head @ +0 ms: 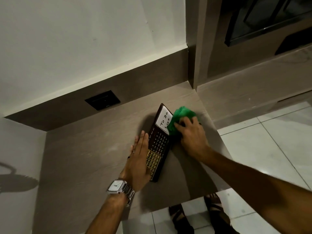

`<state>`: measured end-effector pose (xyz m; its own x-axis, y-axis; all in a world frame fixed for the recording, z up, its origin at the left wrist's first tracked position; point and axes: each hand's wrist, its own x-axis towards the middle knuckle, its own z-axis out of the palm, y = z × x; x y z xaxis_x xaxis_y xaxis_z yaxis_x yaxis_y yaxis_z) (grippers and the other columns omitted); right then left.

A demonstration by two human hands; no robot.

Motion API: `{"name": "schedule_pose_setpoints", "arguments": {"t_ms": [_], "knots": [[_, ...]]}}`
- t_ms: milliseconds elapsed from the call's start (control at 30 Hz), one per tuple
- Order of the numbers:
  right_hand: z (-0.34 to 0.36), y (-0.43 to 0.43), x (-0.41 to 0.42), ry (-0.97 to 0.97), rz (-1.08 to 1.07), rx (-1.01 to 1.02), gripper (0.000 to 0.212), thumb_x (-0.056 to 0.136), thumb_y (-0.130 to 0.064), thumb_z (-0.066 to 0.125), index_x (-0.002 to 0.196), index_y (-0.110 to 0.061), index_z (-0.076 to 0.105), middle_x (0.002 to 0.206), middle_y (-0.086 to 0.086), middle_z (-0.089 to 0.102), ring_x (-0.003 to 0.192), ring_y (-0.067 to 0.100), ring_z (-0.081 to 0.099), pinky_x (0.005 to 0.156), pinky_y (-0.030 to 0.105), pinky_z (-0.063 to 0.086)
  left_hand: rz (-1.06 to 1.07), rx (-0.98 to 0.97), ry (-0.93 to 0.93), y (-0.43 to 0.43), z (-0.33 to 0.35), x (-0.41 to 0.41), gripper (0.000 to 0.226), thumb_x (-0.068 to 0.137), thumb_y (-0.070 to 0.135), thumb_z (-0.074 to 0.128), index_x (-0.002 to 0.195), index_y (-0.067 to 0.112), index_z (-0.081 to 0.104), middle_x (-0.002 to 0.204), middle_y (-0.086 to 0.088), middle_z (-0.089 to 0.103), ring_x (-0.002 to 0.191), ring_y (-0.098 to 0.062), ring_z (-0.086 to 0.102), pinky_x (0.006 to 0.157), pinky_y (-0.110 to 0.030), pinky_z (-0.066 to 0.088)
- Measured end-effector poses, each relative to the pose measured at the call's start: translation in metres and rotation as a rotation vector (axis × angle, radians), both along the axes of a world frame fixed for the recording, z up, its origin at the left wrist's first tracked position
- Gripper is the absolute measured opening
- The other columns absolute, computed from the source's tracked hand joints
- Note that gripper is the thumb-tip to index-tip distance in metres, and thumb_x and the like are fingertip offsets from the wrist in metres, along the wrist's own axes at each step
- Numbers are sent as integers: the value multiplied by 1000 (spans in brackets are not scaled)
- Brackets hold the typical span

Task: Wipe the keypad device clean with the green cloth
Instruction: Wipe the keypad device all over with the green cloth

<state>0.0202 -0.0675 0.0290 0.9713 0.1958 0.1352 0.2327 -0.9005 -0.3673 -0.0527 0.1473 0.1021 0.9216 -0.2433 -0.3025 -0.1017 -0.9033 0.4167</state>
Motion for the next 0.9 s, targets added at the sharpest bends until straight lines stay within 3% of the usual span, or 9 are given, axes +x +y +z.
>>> {"name": "schedule_pose_setpoints", "arguments": {"t_ms": [133, 200, 300, 367, 533, 667, 733, 800, 900], "knots": [[-15, 26, -74, 7, 373, 27, 53, 62, -21, 81, 114, -23, 67, 110, 4, 55, 89, 25, 44, 61, 37, 46, -10, -10, 2, 1, 1, 0, 118, 73, -1, 63, 144, 26, -28, 158, 6, -28, 146, -16, -25, 122, -44, -5], [-8, 15, -56, 41, 362, 41, 53, 63, -20, 82, 114, -23, 67, 111, 5, 57, 91, 26, 49, 64, 39, 48, -13, -3, 0, 0, 0, 0, 118, 73, -1, 62, 146, 24, -27, 158, 5, -28, 146, -16, -25, 122, -43, -6], [2, -2, -4, 29, 128, -6, 44, 76, -17, 71, 119, -23, 66, 116, 7, 56, 99, 29, 45, 76, 42, 48, 7, 2, 5, -1, -2, 2, 117, 72, -1, 62, 149, 22, -24, 159, 4, -26, 146, -16, -25, 119, -42, -9], [0, 5, -11, 51, 58, 43, 44, 76, -17, 70, 119, -21, 65, 114, 8, 55, 98, 29, 45, 76, 43, 49, 15, 0, 14, -3, -2, 4, 118, 72, 0, 64, 149, 21, -23, 159, 4, -26, 146, -16, -24, 119, -43, -10], [-13, 15, -66, 10, 450, -10, 53, 69, -21, 77, 119, -22, 64, 112, 7, 57, 91, 26, 51, 65, 39, 49, 13, 0, 17, -2, -3, 3, 117, 73, -2, 62, 149, 21, -23, 159, 5, -26, 146, -18, -23, 120, -46, -8], [-3, -12, 10, 4, -98, -43, 59, 76, -14, 72, 133, -19, 55, 122, 15, 52, 102, 33, 48, 77, 42, 48, 31, 4, 20, -7, 0, 4, 117, 72, -6, 61, 148, 23, -23, 158, 6, -26, 146, -18, -22, 121, -46, -4], [-4, 5, -1, 58, -140, 16, 67, 73, -13, 74, 136, -14, 50, 123, 18, 49, 104, 35, 48, 80, 44, 49, 30, 0, 21, -7, 2, 4, 117, 73, -8, 60, 146, 23, -25, 158, 5, -26, 146, -20, -22, 121, -48, -4], [-15, 37, -56, 113, 12, 123, 71, 64, -11, 81, 129, -9, 54, 116, 17, 51, 97, 36, 54, 73, 45, 51, 31, -19, 17, -6, 3, 4, 115, 75, -9, 59, 144, 25, -26, 158, 4, -25, 146, -21, -22, 121, -49, -5], [-30, 59, -140, 103, 405, 185, 70, 64, -27, 84, 126, -15, 54, 110, 6, 47, 87, 24, 51, 60, 35, 49, 38, -22, 15, -5, 3, 5, 114, 75, -9, 58, 144, 26, -26, 158, 4, -25, 145, -20, -23, 121, -50, -6]]}}
